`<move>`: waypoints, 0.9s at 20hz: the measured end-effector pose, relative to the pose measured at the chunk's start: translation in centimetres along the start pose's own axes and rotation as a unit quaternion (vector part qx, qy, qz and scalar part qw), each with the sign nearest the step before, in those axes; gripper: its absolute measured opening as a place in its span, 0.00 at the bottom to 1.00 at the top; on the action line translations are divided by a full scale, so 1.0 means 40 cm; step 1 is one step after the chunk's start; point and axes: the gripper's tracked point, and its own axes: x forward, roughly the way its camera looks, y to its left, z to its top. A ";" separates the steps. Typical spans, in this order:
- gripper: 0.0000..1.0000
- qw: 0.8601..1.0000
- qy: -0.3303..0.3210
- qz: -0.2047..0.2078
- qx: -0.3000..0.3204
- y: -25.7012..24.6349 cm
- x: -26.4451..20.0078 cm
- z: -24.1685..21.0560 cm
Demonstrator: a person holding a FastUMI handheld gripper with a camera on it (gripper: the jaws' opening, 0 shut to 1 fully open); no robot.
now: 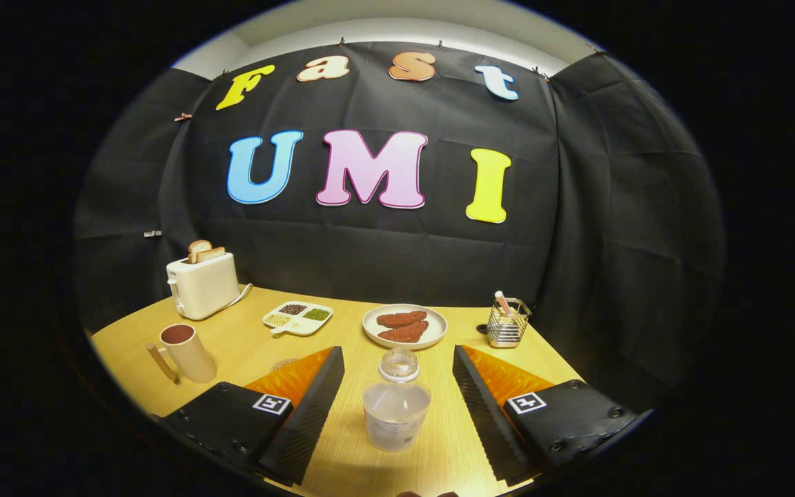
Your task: Take the bottle from table, then pour the juice into the cup, finally place the bottle on the coaster
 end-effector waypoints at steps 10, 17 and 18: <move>0.98 0.999 0.030 -0.001 0.012 -0.003 0.073 -0.131; 0.93 0.999 0.046 0.006 0.022 -0.001 0.093 -0.167; 0.89 0.999 0.047 0.006 0.025 0.000 0.094 -0.168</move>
